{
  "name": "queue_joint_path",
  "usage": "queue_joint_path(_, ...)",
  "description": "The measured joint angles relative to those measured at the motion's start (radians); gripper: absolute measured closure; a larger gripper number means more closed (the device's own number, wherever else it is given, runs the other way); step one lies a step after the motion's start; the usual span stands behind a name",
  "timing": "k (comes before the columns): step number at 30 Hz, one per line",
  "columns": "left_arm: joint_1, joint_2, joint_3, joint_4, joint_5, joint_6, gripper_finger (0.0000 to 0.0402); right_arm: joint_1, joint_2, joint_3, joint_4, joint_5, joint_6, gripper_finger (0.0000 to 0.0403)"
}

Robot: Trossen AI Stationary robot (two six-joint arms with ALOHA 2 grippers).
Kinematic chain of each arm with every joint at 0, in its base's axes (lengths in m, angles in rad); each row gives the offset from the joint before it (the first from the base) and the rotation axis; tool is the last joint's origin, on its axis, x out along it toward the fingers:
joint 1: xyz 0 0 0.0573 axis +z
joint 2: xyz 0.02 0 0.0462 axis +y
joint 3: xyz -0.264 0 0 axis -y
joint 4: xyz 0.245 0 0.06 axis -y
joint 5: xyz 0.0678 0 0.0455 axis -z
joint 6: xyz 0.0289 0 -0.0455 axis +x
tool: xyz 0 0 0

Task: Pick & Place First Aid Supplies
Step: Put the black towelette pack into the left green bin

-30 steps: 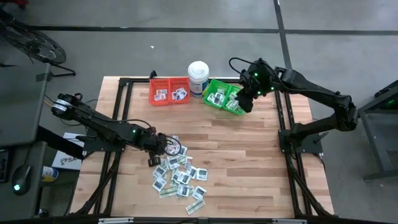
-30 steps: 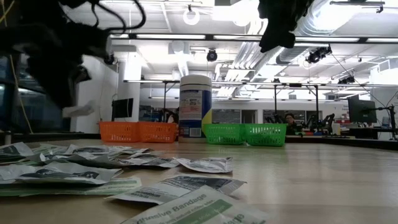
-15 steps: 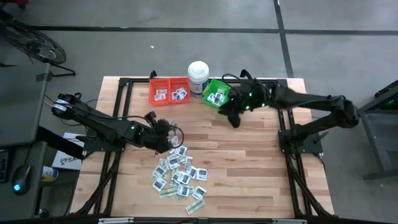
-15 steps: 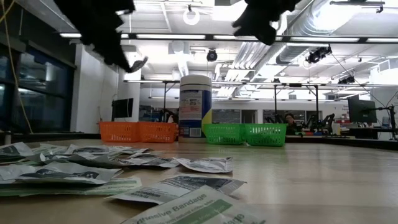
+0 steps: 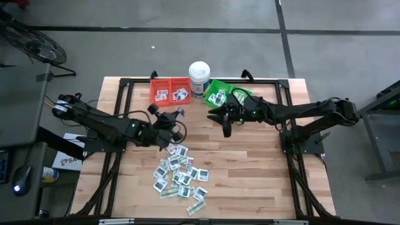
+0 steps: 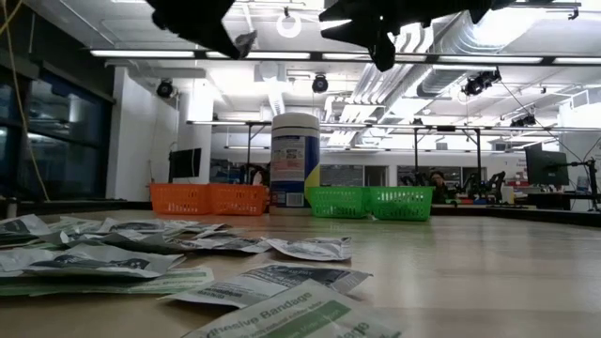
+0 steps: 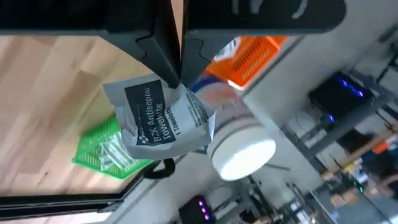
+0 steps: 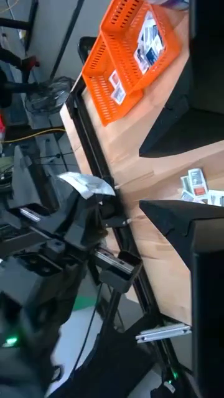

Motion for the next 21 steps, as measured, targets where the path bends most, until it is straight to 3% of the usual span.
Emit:
queue_joint_path(5,0.047,0.016,0.001,0.159,-0.001,0.177,0.0401,0.040,0.056,0.048,0.005,0.107,-0.023,0.0289)
queue_joint_path(10,0.086,0.016,0.000,0.233,-0.013,0.253,0.0401,0.064,0.092,0.097,0.010,0.254,-0.060,0.0289)
queue_joint_path(21,0.101,0.016,0.000,0.293,-0.013,0.358,0.0401,0.053,0.194,0.205,0.018,0.277,-0.119,0.0289)
